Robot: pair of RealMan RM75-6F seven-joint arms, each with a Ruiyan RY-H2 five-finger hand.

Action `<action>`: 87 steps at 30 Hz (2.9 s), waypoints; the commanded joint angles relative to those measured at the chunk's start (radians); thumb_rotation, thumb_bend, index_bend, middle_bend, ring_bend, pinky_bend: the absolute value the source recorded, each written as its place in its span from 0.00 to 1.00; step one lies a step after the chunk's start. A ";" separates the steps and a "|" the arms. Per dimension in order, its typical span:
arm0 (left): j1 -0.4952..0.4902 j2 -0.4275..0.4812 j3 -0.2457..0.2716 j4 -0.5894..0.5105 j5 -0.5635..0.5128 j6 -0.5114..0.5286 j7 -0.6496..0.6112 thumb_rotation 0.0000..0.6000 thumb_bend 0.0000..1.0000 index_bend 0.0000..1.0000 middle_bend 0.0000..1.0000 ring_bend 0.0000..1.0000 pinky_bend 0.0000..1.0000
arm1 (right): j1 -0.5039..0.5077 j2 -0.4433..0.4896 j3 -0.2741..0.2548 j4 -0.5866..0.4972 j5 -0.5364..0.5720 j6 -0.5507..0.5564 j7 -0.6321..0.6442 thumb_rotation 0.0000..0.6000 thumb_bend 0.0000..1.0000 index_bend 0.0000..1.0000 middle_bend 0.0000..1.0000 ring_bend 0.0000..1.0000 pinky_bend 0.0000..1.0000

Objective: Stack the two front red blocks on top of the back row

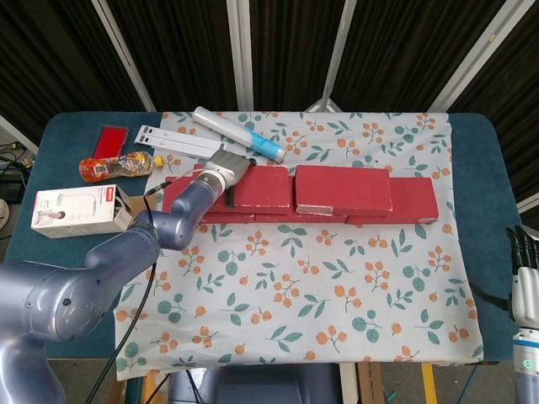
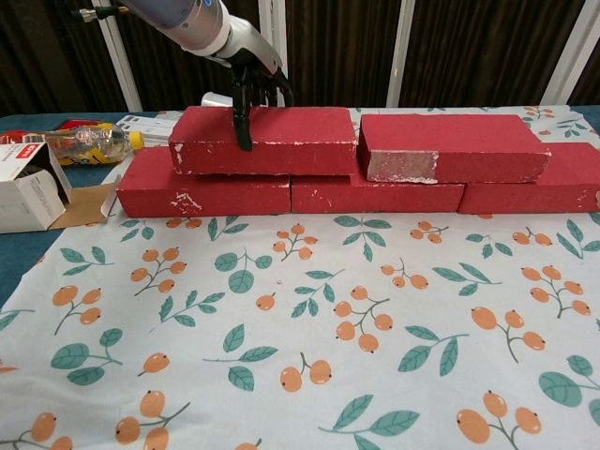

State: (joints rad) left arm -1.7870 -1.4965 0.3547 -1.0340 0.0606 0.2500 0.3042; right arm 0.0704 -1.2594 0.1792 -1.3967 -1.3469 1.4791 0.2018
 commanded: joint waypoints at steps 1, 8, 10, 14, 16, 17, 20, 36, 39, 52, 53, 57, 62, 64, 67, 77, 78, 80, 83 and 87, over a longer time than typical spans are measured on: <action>-0.018 -0.014 0.020 0.005 -0.008 0.006 -0.021 1.00 0.07 0.41 0.45 0.20 0.16 | -0.001 0.001 0.001 0.001 0.000 0.000 0.004 1.00 0.09 0.00 0.00 0.00 0.00; -0.050 -0.046 0.083 0.024 -0.032 0.007 -0.057 1.00 0.07 0.41 0.45 0.20 0.16 | -0.001 0.004 0.001 0.002 0.000 -0.005 0.010 1.00 0.09 0.00 0.00 0.00 0.00; -0.054 -0.052 0.093 0.031 -0.040 0.010 -0.069 1.00 0.07 0.41 0.45 0.20 0.16 | -0.002 0.004 0.001 0.003 0.000 -0.005 0.012 1.00 0.09 0.00 0.00 0.00 0.00; -0.062 -0.068 0.115 0.051 -0.055 0.012 -0.089 1.00 0.07 0.41 0.45 0.20 0.16 | -0.001 0.003 0.002 0.003 0.000 -0.006 0.012 1.00 0.09 0.00 0.00 0.00 0.00; -0.065 -0.076 0.125 0.058 -0.059 0.008 -0.096 1.00 0.07 0.41 0.45 0.20 0.16 | -0.001 0.003 0.002 0.004 0.000 -0.008 0.013 1.00 0.09 0.00 0.00 0.00 0.00; -0.068 -0.081 0.129 0.061 -0.061 0.006 -0.100 1.00 0.07 0.41 0.45 0.20 0.16 | 0.000 0.003 0.002 0.005 0.001 -0.009 0.014 1.00 0.09 0.00 0.00 0.00 0.00; -0.076 -0.091 0.139 0.068 -0.063 -0.001 -0.111 1.00 0.07 0.41 0.45 0.20 0.16 | 0.000 0.002 0.002 0.006 0.001 -0.010 0.014 1.00 0.09 0.00 0.00 0.00 0.00; -0.128 -0.118 0.189 0.071 -0.073 -0.015 -0.172 1.00 0.07 0.41 0.44 0.20 0.16 | -0.004 0.007 0.006 0.006 0.001 -0.007 0.029 1.00 0.09 0.00 0.00 0.00 0.00; -0.137 -0.123 0.200 0.070 -0.076 -0.021 -0.185 1.00 0.07 0.39 0.43 0.20 0.15 | -0.004 0.008 0.006 0.006 0.000 -0.007 0.031 1.00 0.09 0.00 0.00 0.00 0.00; -0.185 -0.143 0.280 0.074 -0.086 -0.066 -0.251 1.00 0.07 0.16 0.18 0.07 0.14 | -0.004 0.007 0.008 0.005 0.004 -0.010 0.029 1.00 0.09 0.00 0.00 0.00 0.00; -0.188 -0.147 0.287 0.076 -0.085 -0.064 -0.254 1.00 0.07 0.15 0.18 0.07 0.14 | -0.004 0.007 0.008 0.005 0.004 -0.011 0.029 1.00 0.09 0.00 0.00 0.00 0.00; -0.200 -0.162 0.312 0.080 -0.088 -0.051 -0.278 1.00 0.07 0.15 0.18 0.06 0.14 | -0.003 0.007 0.007 0.005 0.003 -0.013 0.030 1.00 0.09 0.00 0.00 0.00 0.00; -0.208 -0.176 0.333 0.083 -0.092 -0.037 -0.298 1.00 0.06 0.13 0.14 0.03 0.13 | -0.004 0.007 0.008 0.006 0.004 -0.011 0.032 1.00 0.09 0.00 0.00 0.00 0.00; -0.212 -0.178 0.340 0.082 -0.094 -0.035 -0.304 1.00 0.05 0.12 0.13 0.02 0.13 | -0.004 0.007 0.008 0.006 0.004 -0.012 0.032 1.00 0.09 0.00 0.00 0.00 0.00; -0.218 -0.181 0.350 0.079 -0.096 -0.028 -0.309 1.00 0.04 0.12 0.12 0.00 0.13 | -0.003 0.007 0.008 0.008 0.005 -0.015 0.031 1.00 0.08 0.00 0.00 0.00 0.00; -0.235 -0.182 0.372 0.058 -0.107 -0.023 -0.328 1.00 0.04 0.09 0.12 0.00 0.13 | -0.003 0.006 0.009 0.011 0.007 -0.017 0.032 1.00 0.09 0.00 0.00 0.00 0.00; -0.236 -0.182 0.374 0.058 -0.109 -0.022 -0.330 1.00 0.04 0.09 0.12 0.00 0.13 | -0.003 0.006 0.008 0.011 0.006 -0.017 0.032 1.00 0.09 0.00 0.00 0.00 0.00; -0.239 -0.184 0.375 0.055 -0.111 -0.020 -0.334 1.00 0.04 0.08 0.13 0.00 0.14 | -0.003 0.005 0.008 0.011 0.006 -0.017 0.031 1.00 0.09 0.00 0.00 0.00 0.00; -0.241 -0.189 0.377 0.054 -0.118 -0.012 -0.340 1.00 0.04 0.07 0.13 0.00 0.14 | -0.003 0.005 0.009 0.012 0.005 -0.016 0.032 1.00 0.09 0.00 0.00 0.00 0.00; -0.241 -0.195 0.377 0.056 -0.124 -0.010 -0.345 1.00 0.04 0.07 0.12 0.00 0.14 | -0.004 0.005 0.008 0.013 0.005 -0.015 0.033 1.00 0.09 0.00 0.00 0.00 0.00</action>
State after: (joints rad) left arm -2.0275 -1.6915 0.7314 -0.9778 -0.0638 0.2404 -0.0409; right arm 0.0664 -1.2544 0.1873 -1.3842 -1.3422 1.4641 0.2354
